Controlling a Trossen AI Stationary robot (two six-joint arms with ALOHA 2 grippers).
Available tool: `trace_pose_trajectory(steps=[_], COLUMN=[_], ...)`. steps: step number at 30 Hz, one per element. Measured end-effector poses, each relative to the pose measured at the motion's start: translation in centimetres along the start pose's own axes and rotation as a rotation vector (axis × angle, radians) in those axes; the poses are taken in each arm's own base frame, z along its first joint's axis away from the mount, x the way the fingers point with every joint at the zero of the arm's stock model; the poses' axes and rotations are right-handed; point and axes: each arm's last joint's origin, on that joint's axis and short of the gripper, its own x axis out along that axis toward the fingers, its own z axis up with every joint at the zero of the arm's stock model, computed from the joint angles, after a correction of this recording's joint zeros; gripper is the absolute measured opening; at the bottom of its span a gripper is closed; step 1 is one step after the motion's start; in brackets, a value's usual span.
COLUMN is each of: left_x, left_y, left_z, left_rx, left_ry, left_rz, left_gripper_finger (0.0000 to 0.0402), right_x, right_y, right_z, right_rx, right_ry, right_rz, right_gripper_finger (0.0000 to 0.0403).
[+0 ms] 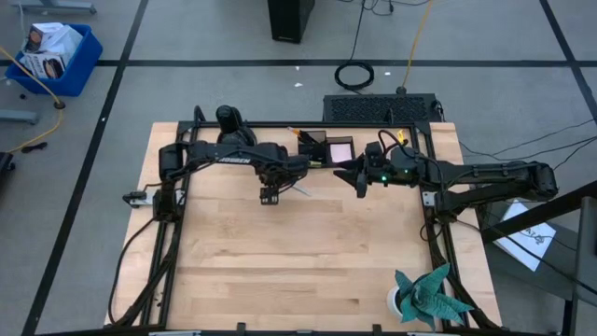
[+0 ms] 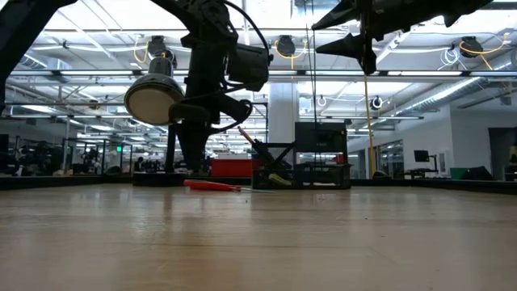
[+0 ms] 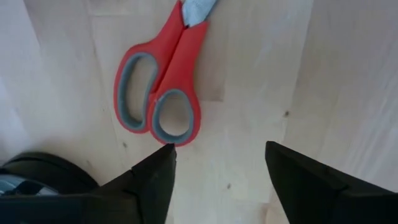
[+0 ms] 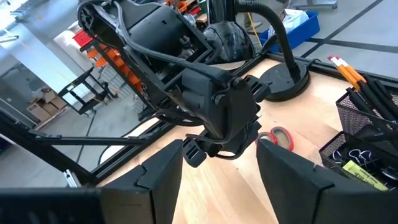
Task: Pick and place office supplies into organizer
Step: Put the red scissors into the black desk organizer
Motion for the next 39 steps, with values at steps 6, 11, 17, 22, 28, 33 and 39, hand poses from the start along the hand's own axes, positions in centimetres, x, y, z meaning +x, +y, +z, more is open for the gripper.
trace_pose_trajectory(steps=[6, 11, 17, 22, 28, 33, 39], left_x=[0.0, -0.1, -0.2, -0.2, -0.2, -0.1, 0.2], left_y=[-0.3, -0.5, -1.0, -1.0, -0.7, -0.1, 0.1], left_z=[0.1, 0.0, 0.1, 0.4, 0.5, 0.5, 0.8], left_rx=[0.006, 0.0, 0.044, 0.05, 0.03, 0.017, 0.041], left_ry=[-0.005, 0.01, 0.006, -0.018, -0.033, -0.038, -0.06], left_rz=[-0.014, -0.01, -0.017, 0.022, 0.071, 0.085, 0.037], left_gripper_finger=[0.0227, 0.0225, 0.0225, 0.0225, 0.0225, 0.0225, 0.0225], right_x=[0.0, 0.0, 0.0, -0.1, -0.1, -0.1, -0.1], right_y=[0.0, 0.0, -0.5, -0.7, -0.8, -0.9, -0.9], right_z=[0.0, -0.1, -0.1, -0.1, -0.2, -0.3, -0.2], right_rx=[0.009, 0.074, 0.025, 0.051, 0.135, 0.169, 0.182], right_ry=[0.005, 0.019, -0.038, -0.072, -0.064, -0.063, -0.081], right_rz=[0.003, 0.013, -0.119, -0.176, -0.189, -0.194, -0.211], right_gripper_finger=[0.0196, 0.0196, 0.0196, 0.0196, 0.0196, 0.0196, 0.0196])
